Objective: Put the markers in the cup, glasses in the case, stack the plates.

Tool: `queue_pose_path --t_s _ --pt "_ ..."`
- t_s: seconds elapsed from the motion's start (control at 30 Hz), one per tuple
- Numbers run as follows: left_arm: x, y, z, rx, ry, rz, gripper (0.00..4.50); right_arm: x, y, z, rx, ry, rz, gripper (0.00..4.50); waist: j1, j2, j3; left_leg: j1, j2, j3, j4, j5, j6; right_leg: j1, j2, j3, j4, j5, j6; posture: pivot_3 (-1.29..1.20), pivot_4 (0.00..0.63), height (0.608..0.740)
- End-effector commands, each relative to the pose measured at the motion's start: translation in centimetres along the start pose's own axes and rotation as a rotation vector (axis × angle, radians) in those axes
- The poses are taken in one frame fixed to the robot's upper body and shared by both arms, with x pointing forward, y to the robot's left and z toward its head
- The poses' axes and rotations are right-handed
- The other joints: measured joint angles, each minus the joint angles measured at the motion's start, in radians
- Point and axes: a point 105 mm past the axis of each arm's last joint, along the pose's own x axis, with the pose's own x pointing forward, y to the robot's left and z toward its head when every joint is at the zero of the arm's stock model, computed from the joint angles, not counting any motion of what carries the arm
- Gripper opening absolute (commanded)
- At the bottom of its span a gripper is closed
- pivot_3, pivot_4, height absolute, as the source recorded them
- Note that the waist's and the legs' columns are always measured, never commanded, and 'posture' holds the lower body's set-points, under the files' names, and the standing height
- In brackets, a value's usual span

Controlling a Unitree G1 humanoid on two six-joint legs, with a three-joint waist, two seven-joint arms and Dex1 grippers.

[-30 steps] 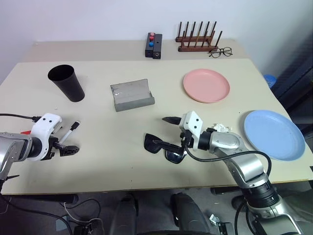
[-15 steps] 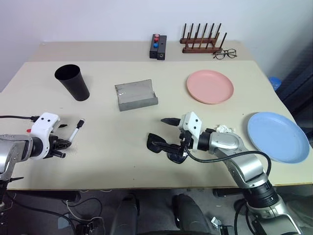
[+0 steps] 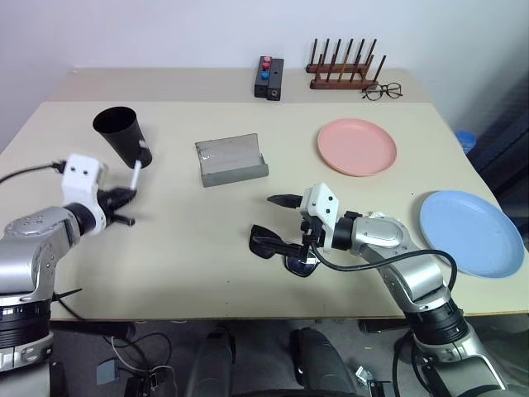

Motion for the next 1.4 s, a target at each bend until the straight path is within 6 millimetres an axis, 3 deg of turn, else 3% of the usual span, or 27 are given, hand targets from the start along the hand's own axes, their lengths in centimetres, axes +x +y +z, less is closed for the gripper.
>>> queue_pose_path --t_s 0.03,0.2,0.33,0.47,0.73,0.9,1.13,1.4 --pt "-1.1 0.2 6.1 0.015 -0.293 0.049 0.47 0.4 0.0 1.3 -0.028 -0.046 0.019 4.5 0.001 0.0 0.0 0.0 0.0 0.0 0.0 0.0 0.0 0.0 0.0 0.0 0.0 0.0 0.0 0.0 0.15 0.738" --pt "-1.1 1.3 10.4 0.032 -0.484 0.19 0.47 0.8 -0.3 2.1 -0.052 -0.072 0.015 4.5 0.003 -0.001 0.0 0.0 0.0 0.0 0.001 0.0 0.0 0.001 0.0 0.0 0.0 0.0 0.0 0.0 0.15 0.738" --pt "0.2 3.7 11.5 0.046 -0.521 0.356 0.47 1.6 -0.7 3.3 -0.074 -0.121 0.008 4.5 -0.001 -0.001 0.0 0.001 0.0 -0.001 0.001 0.0 0.0 0.001 0.001 0.0 0.0 0.002 0.003 0.0 0.15 0.738" --pt "2.1 4.7 11.9 0.056 -0.543 0.438 0.47 2.4 -1.0 4.2 -0.093 -0.155 0.01 4.5 0.001 -0.001 0.0 0.0 0.0 -0.001 0.001 0.0 0.0 0.001 0.001 0.0 0.0 0.002 0.004 0.0 0.15 0.738" --pt "5.0 6.5 10.4 -0.026 -0.548 0.516 0.47 3.5 -0.9 5.2 -0.115 -0.199 0.021 4.5 0.003 -0.001 0.0 -0.001 0.0 -0.001 0.001 0.001 -0.001 0.001 0.001 -0.001 0.0 0.004 0.008 0.0 0.15 0.738" --pt "6.2 6.2 9.6 -0.042 -0.542 0.5 0.47 4.0 -0.7 6.1 -0.121 -0.227 0.021 4.5 0.002 -0.001 0.0 -0.001 0.0 -0.001 0.0 0.001 -0.001 0.001 0.001 -0.001 0.0 0.004 0.008 0.0 0.15 0.738" --pt "7.2 5.8 8.6 -0.049 -0.519 0.496 0.47 4.9 -3.3 7.4 -0.082 -0.265 -0.13 4.5 0.002 -0.001 0.0 -0.001 0.0 -0.001 0.0 0.001 -0.001 0.0 0.001 -0.001 0.0 0.005 0.009 0.0 0.15 0.738" --pt "7.7 5.6 7.8 -0.062 -0.505 0.487 0.47 5.1 -3.2 7.3 -0.086 -0.265 -0.132 4.5 0.003 -0.001 0.0 -0.001 0.0 -0.001 0.0 0.001 -0.001 0.0 0.001 -0.001 0.0 0.005 0.009 0.0 0.15 0.738"
